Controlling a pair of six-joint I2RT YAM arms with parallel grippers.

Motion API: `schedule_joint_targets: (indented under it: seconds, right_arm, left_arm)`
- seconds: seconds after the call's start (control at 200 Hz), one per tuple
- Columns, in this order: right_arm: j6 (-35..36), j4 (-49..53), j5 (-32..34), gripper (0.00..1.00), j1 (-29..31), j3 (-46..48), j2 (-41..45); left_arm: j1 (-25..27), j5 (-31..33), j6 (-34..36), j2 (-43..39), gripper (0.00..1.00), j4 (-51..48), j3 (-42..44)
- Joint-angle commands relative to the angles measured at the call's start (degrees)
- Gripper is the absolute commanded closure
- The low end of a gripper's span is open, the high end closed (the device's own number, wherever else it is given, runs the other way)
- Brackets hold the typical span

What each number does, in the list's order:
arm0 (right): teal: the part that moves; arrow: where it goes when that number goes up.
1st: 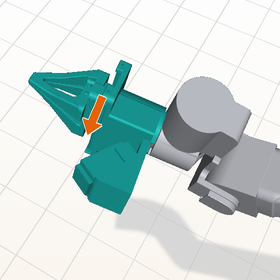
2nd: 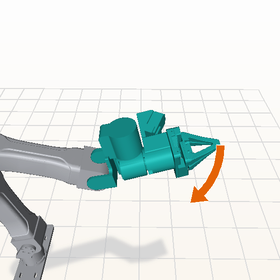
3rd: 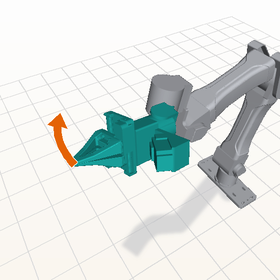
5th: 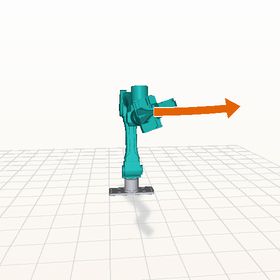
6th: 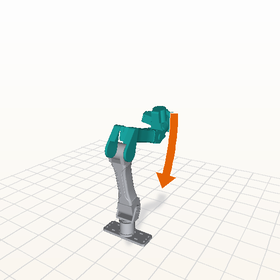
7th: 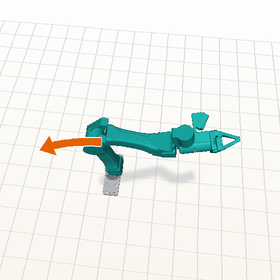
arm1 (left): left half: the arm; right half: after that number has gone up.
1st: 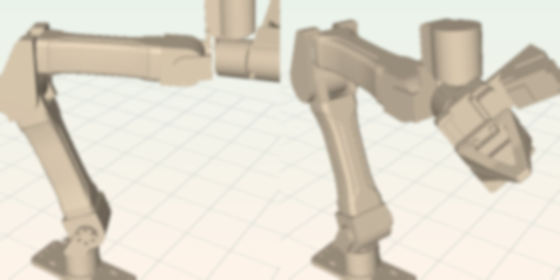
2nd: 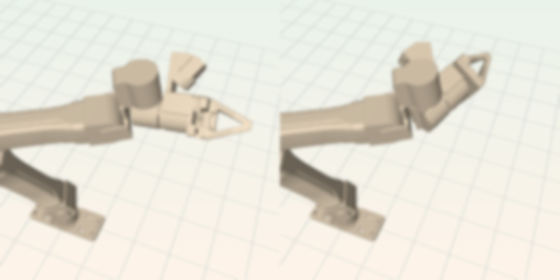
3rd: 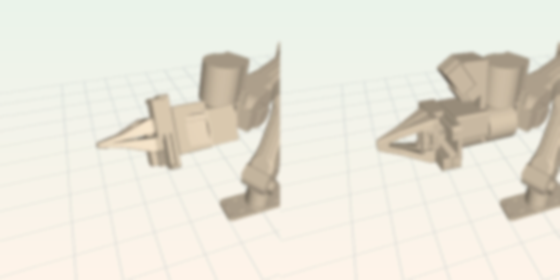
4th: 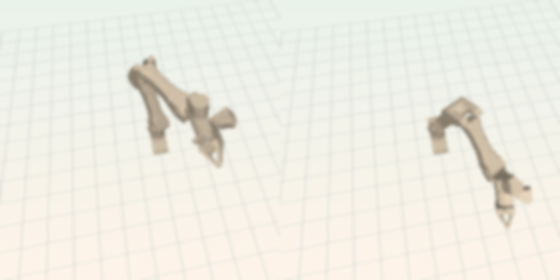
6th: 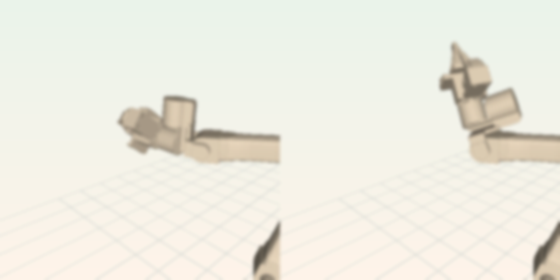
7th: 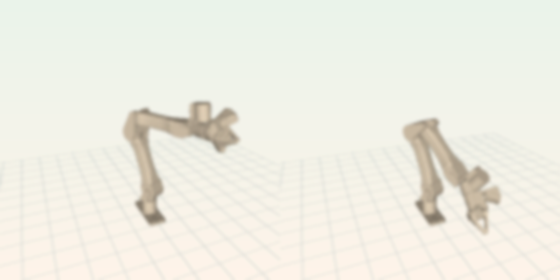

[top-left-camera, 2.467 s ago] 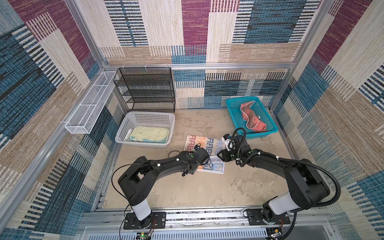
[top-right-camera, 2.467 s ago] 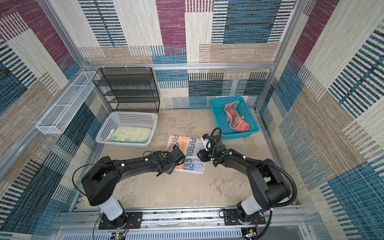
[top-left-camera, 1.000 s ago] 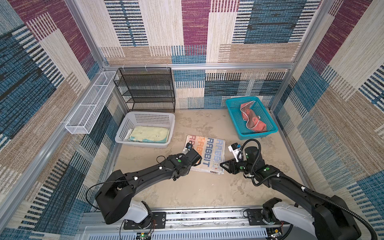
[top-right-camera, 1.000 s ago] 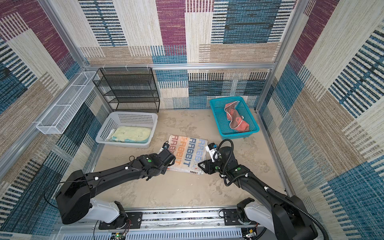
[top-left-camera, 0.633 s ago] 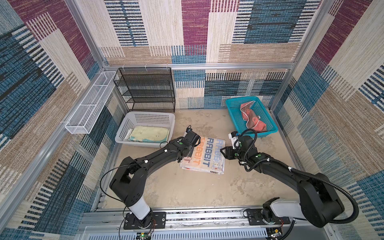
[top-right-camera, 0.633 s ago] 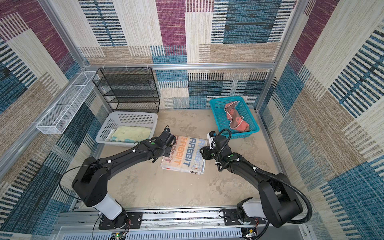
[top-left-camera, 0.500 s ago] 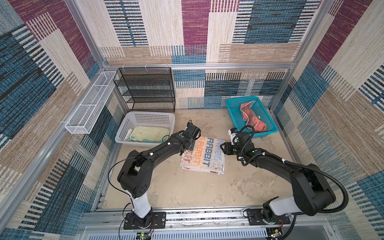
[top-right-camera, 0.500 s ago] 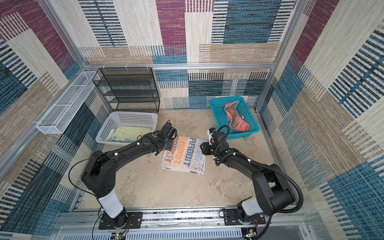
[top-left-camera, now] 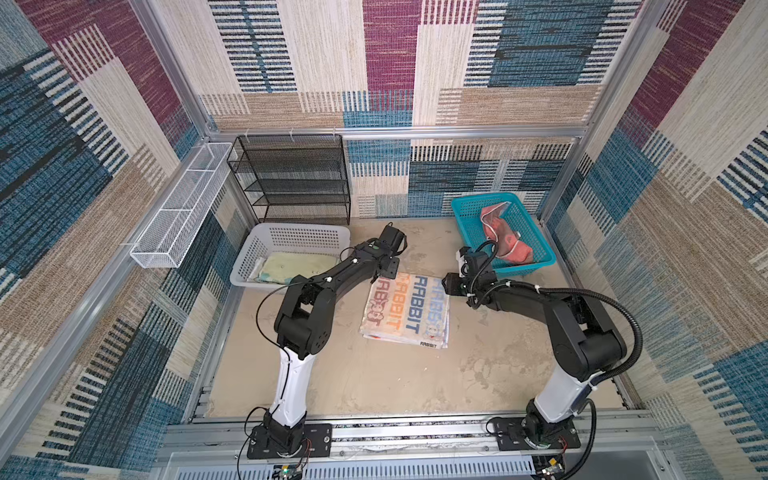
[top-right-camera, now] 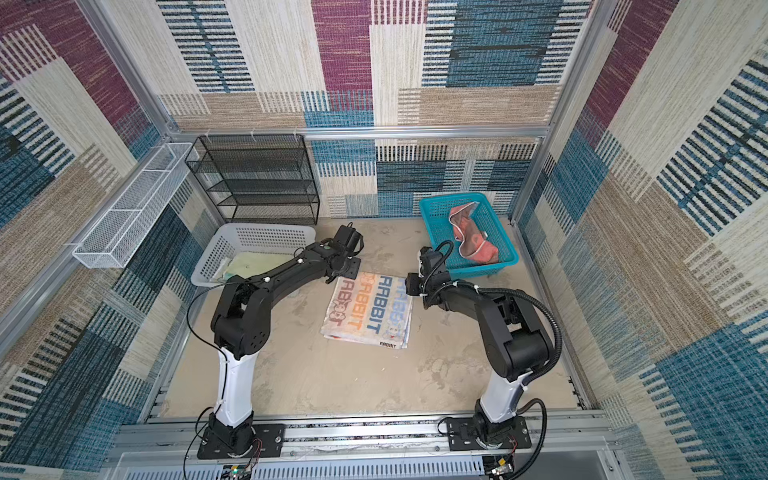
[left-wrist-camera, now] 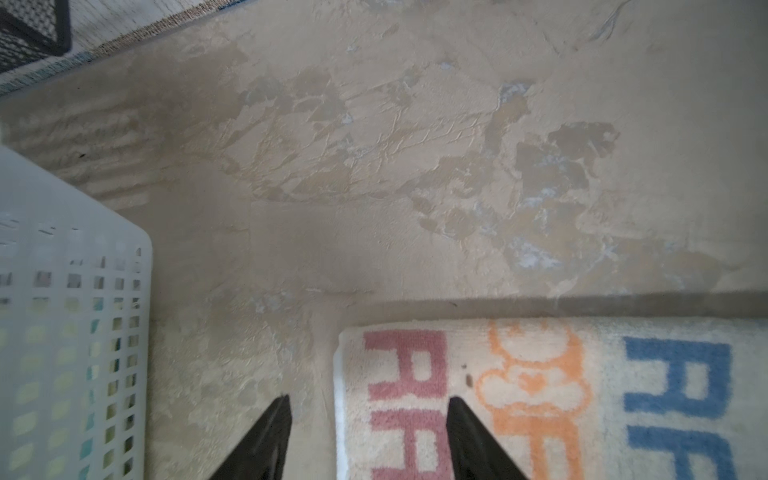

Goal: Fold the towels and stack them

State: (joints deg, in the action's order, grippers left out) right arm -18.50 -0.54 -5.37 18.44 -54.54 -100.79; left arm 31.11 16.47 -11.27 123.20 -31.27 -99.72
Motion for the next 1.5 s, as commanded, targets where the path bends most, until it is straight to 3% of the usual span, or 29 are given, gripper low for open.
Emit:
schedule_joint_targets:
  seconds: [0.0, 0.361, 0.561, 0.841, 0.977, 1.497]
  right_arm:
    - [0.4, -1.0, 0.8, 0.47, 0.0, -1.3, -1.0]
    - [1.0, -0.3, 1.6, 0.47, -0.1, -2.8, -2.4]
    - [0.9, 0.5, 3.2, 0.47, -0.1, -3.5, -3.2]
    - [0.9, 1.0, 3.5, 0.47, -0.1, -4.1, -3.6]
    - [1.1, 1.4, 3.4, 0.47, -0.1, -4.4, -3.9]
    - [3.7, 4.1, -1.0, 0.5, 1.4, -8.3, -5.2]
  left_arm:
    - [-0.6, -1.6, 1.2, 2.4, 0.37, -2.5, -2.8]
    - [-2.7, -4.4, -2.4, 7.8, 0.4, -2.4, -4.9]
    - [-2.7, -6.0, -2.5, 9.7, 0.47, -2.2, -5.4]
    - [-2.7, -5.8, -2.3, 10.8, 0.74, -3.1, -4.1]
    - [-2.7, -5.1, -2.9, 9.6, 1.0, -3.4, -1.7]
    - [-2.3, -3.8, -5.6, -2.9, 1.0, -3.5, 16.5]
